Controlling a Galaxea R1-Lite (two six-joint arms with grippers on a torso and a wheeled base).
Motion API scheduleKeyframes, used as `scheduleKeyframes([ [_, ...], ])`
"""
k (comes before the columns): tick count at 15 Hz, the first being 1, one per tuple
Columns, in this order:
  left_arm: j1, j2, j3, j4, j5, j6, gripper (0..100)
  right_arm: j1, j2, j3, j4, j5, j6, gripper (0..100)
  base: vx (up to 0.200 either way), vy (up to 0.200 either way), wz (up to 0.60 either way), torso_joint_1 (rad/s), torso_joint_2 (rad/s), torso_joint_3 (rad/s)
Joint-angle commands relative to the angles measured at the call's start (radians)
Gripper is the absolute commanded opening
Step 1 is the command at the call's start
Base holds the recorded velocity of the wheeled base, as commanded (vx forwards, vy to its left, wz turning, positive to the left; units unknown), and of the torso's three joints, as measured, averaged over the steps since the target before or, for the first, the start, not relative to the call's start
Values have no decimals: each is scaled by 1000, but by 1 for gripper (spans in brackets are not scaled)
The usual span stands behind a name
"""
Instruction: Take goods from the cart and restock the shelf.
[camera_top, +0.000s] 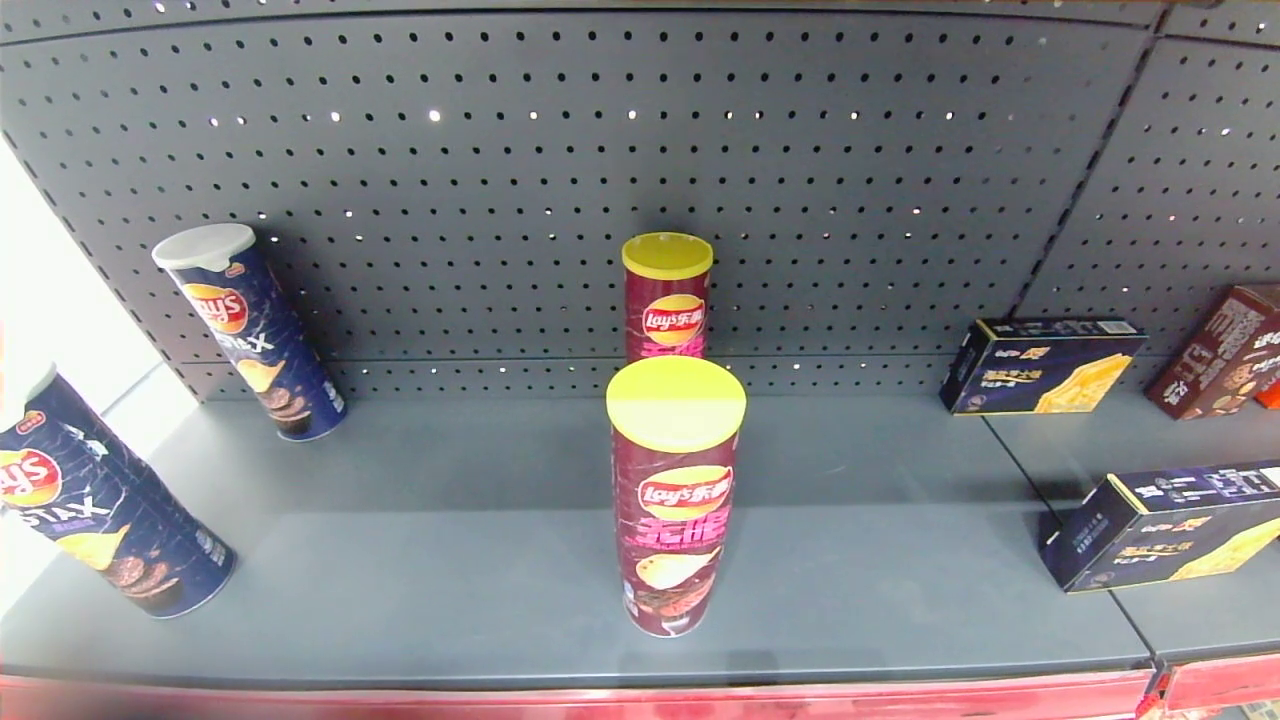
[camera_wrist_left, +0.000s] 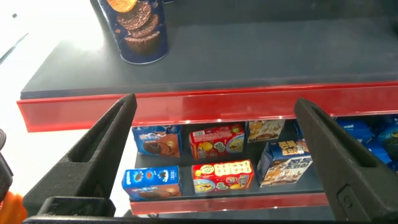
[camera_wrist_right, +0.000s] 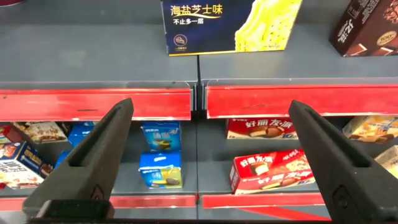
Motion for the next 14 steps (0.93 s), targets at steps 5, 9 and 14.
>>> scheduleKeyframes([
  [5,0,1,0,0,0,0,100,0,-1,0,0,0,0,100,0,0,0,0,0,0],
  [9,0,1,0,0,0,3,100,0,-1,0,0,0,0,100,0,0,0,0,0,0],
  [14,0,1,0,0,0,0,100,0,-1,0,-1,0,-1,100,-40,0,0,0,0,0],
])
